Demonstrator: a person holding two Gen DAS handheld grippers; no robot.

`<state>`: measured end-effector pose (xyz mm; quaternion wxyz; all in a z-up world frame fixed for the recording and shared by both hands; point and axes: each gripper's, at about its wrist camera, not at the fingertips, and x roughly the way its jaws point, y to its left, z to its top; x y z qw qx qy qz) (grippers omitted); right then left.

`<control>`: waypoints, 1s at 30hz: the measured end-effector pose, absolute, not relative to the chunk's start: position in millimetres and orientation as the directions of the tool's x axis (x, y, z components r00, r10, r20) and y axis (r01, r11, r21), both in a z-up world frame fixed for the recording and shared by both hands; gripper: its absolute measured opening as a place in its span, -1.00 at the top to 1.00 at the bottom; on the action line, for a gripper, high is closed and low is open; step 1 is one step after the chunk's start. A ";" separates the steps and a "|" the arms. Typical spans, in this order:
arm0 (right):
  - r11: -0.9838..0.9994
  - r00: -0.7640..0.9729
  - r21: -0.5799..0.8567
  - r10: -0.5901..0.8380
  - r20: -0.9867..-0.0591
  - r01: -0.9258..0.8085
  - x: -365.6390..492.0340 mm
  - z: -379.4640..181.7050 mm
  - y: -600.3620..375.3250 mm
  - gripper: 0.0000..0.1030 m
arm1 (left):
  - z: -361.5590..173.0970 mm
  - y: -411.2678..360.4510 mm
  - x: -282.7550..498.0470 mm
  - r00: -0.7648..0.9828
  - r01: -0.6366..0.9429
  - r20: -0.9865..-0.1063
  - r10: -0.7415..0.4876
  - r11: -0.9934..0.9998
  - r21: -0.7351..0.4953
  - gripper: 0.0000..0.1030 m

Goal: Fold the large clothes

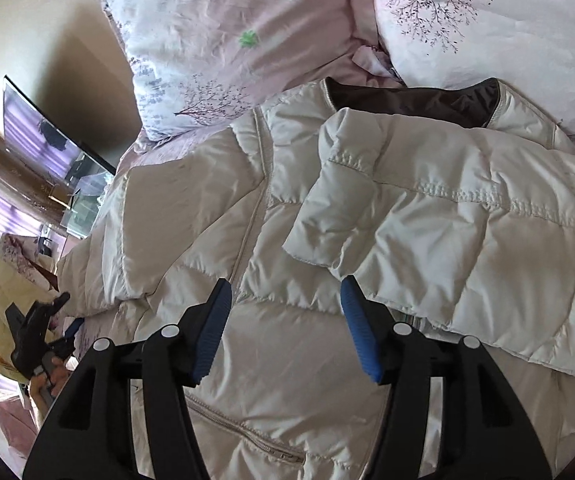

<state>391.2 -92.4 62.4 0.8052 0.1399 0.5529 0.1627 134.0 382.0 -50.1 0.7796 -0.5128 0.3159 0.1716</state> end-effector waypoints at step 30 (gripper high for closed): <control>0.925 0.452 0.377 0.315 -0.835 0.050 365.6 64.4 -198.2 -0.16 | 128.5 302.6 193.1 0.910 -0.271 -0.413 -0.039 0.699 -0.662 0.84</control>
